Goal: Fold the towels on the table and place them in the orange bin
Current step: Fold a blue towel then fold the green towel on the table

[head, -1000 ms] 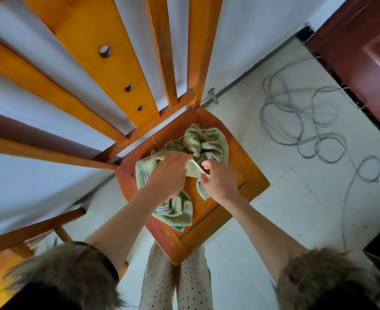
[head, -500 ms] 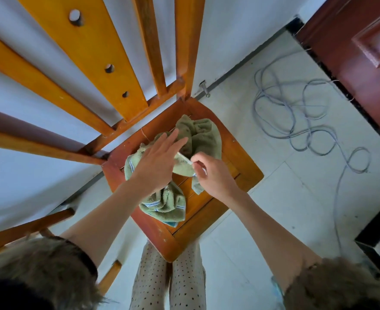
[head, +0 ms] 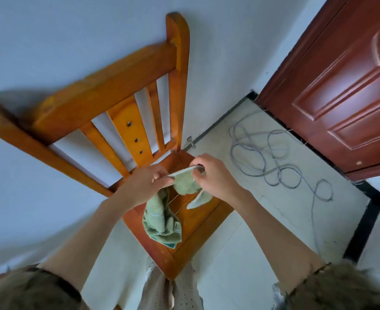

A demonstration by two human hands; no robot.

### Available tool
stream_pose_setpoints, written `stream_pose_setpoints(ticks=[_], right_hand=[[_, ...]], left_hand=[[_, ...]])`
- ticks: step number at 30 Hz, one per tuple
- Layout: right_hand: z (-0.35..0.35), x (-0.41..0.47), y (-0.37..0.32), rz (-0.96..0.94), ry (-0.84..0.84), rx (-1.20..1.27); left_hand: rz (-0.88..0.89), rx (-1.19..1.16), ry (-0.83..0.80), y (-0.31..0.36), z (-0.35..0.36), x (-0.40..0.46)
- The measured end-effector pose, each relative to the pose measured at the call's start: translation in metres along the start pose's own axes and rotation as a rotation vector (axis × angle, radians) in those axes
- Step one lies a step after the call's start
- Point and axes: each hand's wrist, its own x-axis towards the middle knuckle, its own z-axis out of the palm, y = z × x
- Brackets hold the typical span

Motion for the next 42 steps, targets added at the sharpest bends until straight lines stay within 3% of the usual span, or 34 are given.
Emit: stream_pose_setpoints(ticks=[7,13,23,29,36,42], right_hand=[[-0.064,-0.025,-0.069,-0.185,0.134,-0.005],[-0.098,-0.063,-0.125,-0.46,0.179,-0.114],[-0.061,-0.157,-0.268,-0.822,0.229,-0.133],[0.007,-0.238,-0.363,-0.99,0.044,-0.054],[0.139,-0.384,-0.474,-1.066,-0.233,0.038],[0.244,-0.514,-0.545,-1.181,-0.454,0.056]], left_hand=[[-0.003,-0.054,0.137,0.056,-0.046,-0.073],[-0.127,-0.171,0.459,0.08,-0.067,-0.173],[-0.28,-0.079,0.864,0.079,-0.083,-0.394],[-0.482,-0.075,1.148,0.065,-0.056,-0.549],[-0.772,-0.103,1.396,0.033,0.02,-0.759],[-0.941,-0.139,1.417,0.015,0.097,-0.921]])
